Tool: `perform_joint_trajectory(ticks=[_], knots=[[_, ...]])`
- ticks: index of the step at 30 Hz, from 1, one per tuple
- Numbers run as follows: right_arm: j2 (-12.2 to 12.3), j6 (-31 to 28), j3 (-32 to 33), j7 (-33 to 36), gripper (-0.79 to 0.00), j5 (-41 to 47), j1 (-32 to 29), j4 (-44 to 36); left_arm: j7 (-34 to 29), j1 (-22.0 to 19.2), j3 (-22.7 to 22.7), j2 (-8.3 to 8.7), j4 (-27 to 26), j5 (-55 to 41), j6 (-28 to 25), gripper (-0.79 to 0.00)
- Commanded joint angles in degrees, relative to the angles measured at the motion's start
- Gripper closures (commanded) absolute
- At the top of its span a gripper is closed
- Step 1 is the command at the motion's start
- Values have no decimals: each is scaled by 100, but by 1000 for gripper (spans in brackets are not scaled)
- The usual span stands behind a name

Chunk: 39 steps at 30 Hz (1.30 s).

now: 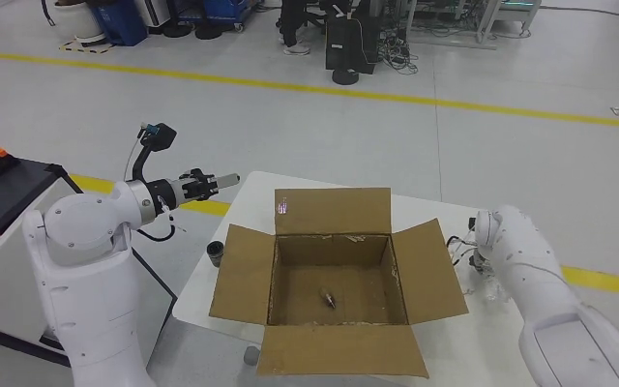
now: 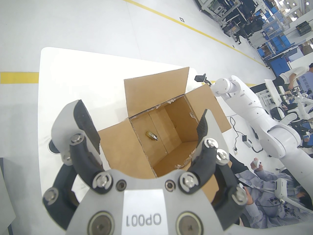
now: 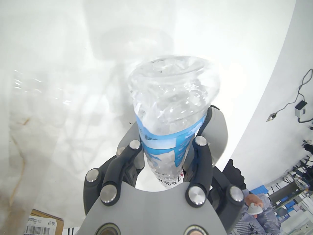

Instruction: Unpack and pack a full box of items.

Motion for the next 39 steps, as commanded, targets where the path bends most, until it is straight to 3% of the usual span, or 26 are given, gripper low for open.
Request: perform_joint_trajectory(ticks=[1,7,18,28,30,33,34,36,39], knots=[[37,-135,69,-60,0,70,20,-34,0,0,0,0,0,0,0,-785],[237,-735,362,7,0,324,54,-211,0,0,0,0,0,0,0,-785],[633,-1603,851,989,0,667,-145,-802,0,0,0,0,0,0,0,-785],[753,-1208,888,1080,0,427,-483,-1288,0,0,0,0,0,0,0,-785],[756,-1171,871,1078,-206,385,-532,-1346,0,0,0,0,0,0,0,-785],[767,-1184,865,1091,-659,346,-576,-1376,0,0,0,0,0,0,0,-785],[771,-1196,864,1086,-736,334,-586,-1385,0,0,0,0,0,0,0,-785],[782,-1220,876,1075,-785,329,-604,-1386,0,0,0,0,0,0,0,-785],[799,-1244,897,1078,-770,322,-624,-1389,0,0,0,0,0,0,0,-785]])
